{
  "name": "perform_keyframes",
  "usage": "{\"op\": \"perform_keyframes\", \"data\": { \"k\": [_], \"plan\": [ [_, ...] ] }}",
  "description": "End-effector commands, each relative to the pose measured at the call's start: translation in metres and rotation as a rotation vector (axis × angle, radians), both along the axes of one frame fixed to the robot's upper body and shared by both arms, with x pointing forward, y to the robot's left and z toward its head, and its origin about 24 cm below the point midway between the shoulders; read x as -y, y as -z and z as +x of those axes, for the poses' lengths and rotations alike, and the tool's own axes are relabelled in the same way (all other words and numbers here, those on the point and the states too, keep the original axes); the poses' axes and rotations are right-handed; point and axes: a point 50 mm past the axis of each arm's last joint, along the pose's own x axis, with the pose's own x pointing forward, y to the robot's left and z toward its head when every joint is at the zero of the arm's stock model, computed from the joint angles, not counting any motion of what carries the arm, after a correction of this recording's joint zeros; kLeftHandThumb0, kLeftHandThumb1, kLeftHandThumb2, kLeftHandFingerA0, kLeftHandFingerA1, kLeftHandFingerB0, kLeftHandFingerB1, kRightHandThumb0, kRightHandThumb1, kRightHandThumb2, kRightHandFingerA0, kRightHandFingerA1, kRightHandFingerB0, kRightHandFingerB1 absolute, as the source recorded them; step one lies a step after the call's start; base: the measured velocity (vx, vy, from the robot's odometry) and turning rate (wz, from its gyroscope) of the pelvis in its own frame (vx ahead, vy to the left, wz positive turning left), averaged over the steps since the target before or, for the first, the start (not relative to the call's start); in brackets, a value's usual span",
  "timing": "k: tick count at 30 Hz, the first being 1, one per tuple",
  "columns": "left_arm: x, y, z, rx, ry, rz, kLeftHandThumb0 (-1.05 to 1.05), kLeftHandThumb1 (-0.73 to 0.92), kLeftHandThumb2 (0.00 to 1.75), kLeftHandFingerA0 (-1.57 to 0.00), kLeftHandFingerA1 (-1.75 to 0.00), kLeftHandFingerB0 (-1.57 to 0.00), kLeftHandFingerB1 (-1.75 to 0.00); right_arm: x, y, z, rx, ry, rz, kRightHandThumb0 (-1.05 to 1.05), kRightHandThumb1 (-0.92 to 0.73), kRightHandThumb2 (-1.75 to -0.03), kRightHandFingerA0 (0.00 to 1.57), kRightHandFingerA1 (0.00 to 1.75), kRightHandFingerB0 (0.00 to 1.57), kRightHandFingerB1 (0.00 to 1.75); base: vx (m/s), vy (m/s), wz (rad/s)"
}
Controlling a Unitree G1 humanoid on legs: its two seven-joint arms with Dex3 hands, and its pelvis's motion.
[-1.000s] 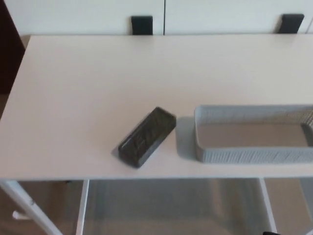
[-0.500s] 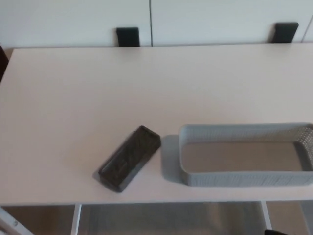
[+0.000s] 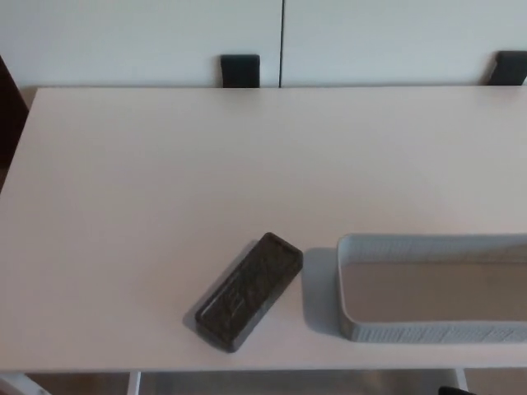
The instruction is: The robot walks towards a desk on which an eraser is kept on the left hand side and a container is kept on the right hand side. The robot picks up the eraser using its left hand and places it in the container.
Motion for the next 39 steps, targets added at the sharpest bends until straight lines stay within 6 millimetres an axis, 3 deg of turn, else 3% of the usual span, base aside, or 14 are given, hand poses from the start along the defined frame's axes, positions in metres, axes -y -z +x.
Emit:
{"op": "perform_keyframes", "data": {
  "k": [1, 14, 16, 17, 27, 28, 29, 30, 33, 34, 35, 36, 37, 39],
  "plan": [
    [0.001, -0.003, -0.001, 0.037, 0.068, 0.011, -0.41, 0.54, 0.68, -0.30, -0.41, -0.27, -0.38, 0.003, -0.002, 0.002, 0.010, -0.005, -0.002, -0.37, -0.47, -0.69, 0.55, 0.52, 0.37, 0.47, 0.00, 0.000, 0.00],
    [0.070, -0.035, -0.018, -0.001, 0.726, -0.145, -0.64, 0.53, 0.81, -0.26, -0.47, -0.17, -0.40, 0.002, -0.001, 0.002, 0.003, -0.013, -0.003, -0.39, -0.47, -0.69, 0.52, 0.52, 0.36, 0.47, 0.00, 0.000, 0.00],
    [0.085, -0.053, -0.019, -0.009, 0.898, -0.189, -0.70, 0.53, 0.84, -0.24, -0.47, -0.18, -0.41, 0.002, 0.000, 0.001, 0.001, -0.014, -0.003, -0.38, -0.47, -0.69, 0.53, 0.52, 0.37, 0.47, 0.00, 0.000, 0.00],
    [0.091, -0.062, -0.020, 0.010, 0.960, -0.207, -0.69, 0.67, 0.61, -0.31, -0.37, -0.25, -0.29, 0.002, 0.000, 0.001, 0.000, -0.013, -0.005, -0.38, -0.47, -0.69, 0.54, 0.52, 0.38, 0.47, 0.00, 0.000, 0.00],
    [0.146, -0.189, -0.012, 0.368, 1.488, -0.455, -0.66, 0.92, 0.77, -0.26, -0.56, -0.22, -0.36, 0.000, 0.001, 0.001, -0.004, -0.008, 0.005, -0.37, -0.47, -0.68, 0.55, 0.52, 0.37, 0.47, 0.00, 0.000, 0.00],
    [0.149, -0.198, -0.012, 0.383, 1.510, -0.469, -0.59, 0.92, 0.81, -0.29, -0.60, -0.24, -0.40, 0.000, 0.001, 0.001, -0.005, -0.010, 0.004, -0.37, -0.47, -0.68, 0.55, 0.52, 0.37, 0.47, 0.00, 0.000, 0.00],
    [0.152, -0.205, -0.011, 0.353, 1.494, -0.576, -0.54, 0.85, 1.20, -0.31, -0.66, -0.18, -0.51, 0.000, 0.001, 0.000, -0.005, -0.014, 0.005, -0.37, -0.47, -0.68, 0.54, 0.52, 0.37, 0.47, 0.00, 0.000, 0.00],
    [0.151, -0.209, -0.008, 0.349, 1.482, -0.631, -0.61, 0.92, 0.91, -0.29, -0.64, -0.26, -0.45, 0.000, 0.001, 0.000, -0.002, -0.017, 0.002, -0.37, -0.47, -0.68, 0.54, 0.52, 0.37, 0.47, 0.00, 0.000, 0.00],
    [0.155, -0.228, -0.002, 0.627, 1.410, -0.677, -0.40, 0.77, 1.15, -0.37, -0.69, -0.25, -0.56, 0.001, 0.000, 0.001, 0.000, -0.023, 0.002, -0.37, -0.47, -0.69, 0.54, 0.52, 0.37, 0.47, 0.00, 0.000, 0.00],
    [0.159, -0.235, 0.003, 0.783, 1.329, -0.690, -0.48, 0.87, 0.67, -0.33, -0.65, -0.30, -0.45, 0.001, 0.000, 0.003, -0.004, -0.029, -0.018, -0.31, -0.55, -0.56, 0.60, 0.45, 0.41, 0.40, 0.00, 0.000, 0.00],
    [0.162, -0.242, 0.011, 0.959, 1.263, -0.549, -0.50, 0.67, 1.05, -0.38, -0.68, -0.22, -0.55, 0.001, 0.002, 0.005, 0.009, -0.035, -0.048, -0.33, -0.54, -0.56, 0.63, 0.46, 0.43, 0.41, 0.00, 0.000, 0.00],
    [0.161, -0.246, 0.017, 1.014, 1.227, -0.496, -0.55, 0.62, 1.00, -0.35, -0.66, -0.19, -0.53, 0.001, 0.002, 0.005, 0.015, -0.044, -0.057, -0.44, -0.42, -0.73, 0.58, 0.56, 0.39, 0.50, 0.00, 0.000, 0.00],
    [0.157, -0.247, 0.025, 1.010, 1.196, -0.421, -0.53, 0.70, 0.61, -0.23, -0.49, -0.20, -0.35, 0.001, 0.001, 0.005, 0.015, -0.044, -0.033, -0.45, -0.43, -0.73, 0.57, 0.57, 0.37, 0.50, 0.00, 0.000, 0.00],
    [0.150, -0.252, 0.049, 1.079, 1.067, -0.157, -0.45, 0.59, 0.71, -0.18, -0.46, -0.17, -0.38, 0.001, 0.002, 0.003, -0.003, -0.038, 0.007, -0.47, -0.43, -0.73, 0.52, 0.55, 0.34, 0.48, 0.00, 0.000, 0.00]
  ]
}}
